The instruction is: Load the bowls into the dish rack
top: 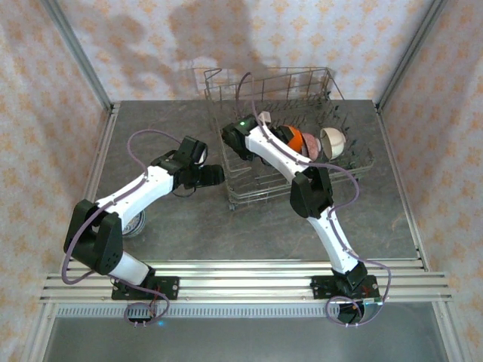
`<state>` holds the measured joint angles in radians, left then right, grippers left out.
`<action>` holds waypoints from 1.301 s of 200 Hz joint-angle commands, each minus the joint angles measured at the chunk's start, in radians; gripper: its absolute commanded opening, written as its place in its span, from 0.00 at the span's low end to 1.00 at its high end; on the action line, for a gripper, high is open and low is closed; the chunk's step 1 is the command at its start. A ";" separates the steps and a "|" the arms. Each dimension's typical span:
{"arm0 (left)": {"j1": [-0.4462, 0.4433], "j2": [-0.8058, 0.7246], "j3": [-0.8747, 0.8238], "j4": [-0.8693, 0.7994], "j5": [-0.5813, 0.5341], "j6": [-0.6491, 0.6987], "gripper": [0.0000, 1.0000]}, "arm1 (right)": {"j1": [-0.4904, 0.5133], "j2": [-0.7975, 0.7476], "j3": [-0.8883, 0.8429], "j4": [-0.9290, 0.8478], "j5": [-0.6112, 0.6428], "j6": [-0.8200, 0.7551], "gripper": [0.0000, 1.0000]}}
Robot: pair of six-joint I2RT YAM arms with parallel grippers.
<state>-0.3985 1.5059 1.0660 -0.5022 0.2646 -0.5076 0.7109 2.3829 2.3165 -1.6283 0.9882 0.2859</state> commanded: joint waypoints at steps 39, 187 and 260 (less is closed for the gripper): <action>-0.003 0.037 0.045 0.014 0.006 0.006 0.78 | 0.060 0.021 0.080 -0.149 -0.115 0.001 0.32; -0.003 0.024 0.033 0.012 -0.001 0.004 0.78 | 0.021 0.079 0.109 -0.110 -0.202 0.041 0.39; -0.003 0.012 0.036 0.011 -0.013 -0.012 0.78 | -0.040 0.057 0.036 -0.012 -0.244 0.039 0.38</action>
<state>-0.3977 1.5295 1.0729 -0.5102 0.2607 -0.5076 0.6998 2.4599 2.3966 -1.6234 0.7734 0.3054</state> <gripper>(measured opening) 0.782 0.383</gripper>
